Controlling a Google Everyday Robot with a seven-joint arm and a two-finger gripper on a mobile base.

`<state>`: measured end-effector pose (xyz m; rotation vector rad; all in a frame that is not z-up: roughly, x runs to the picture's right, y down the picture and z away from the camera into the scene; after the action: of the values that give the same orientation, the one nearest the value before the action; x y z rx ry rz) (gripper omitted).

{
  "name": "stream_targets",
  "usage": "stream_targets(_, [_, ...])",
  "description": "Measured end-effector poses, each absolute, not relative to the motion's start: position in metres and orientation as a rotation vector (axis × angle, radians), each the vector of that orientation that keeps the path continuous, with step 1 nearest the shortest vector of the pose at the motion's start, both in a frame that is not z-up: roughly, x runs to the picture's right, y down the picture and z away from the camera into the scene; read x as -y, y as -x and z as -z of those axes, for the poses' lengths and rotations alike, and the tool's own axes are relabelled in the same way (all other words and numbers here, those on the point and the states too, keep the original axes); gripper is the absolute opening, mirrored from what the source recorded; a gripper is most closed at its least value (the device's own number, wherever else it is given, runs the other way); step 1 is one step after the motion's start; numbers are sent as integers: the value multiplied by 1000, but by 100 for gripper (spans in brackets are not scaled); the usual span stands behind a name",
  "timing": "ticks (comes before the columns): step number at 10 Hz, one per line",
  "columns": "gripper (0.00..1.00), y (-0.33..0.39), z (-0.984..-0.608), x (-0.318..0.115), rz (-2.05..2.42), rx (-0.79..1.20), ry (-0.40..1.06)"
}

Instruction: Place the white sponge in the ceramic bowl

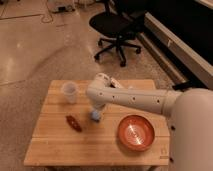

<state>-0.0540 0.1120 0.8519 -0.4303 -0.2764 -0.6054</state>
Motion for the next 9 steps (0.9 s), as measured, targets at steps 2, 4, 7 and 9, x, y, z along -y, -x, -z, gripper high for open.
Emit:
stream_targets(2, [80, 58, -857, -115, 620, 290, 433])
stream_targets(4, [80, 61, -864, -121, 641, 298, 450])
stream_targets(7, [80, 66, -874, -127, 672, 300, 483])
stream_targets(9, [80, 68, -884, -135, 688, 297, 515])
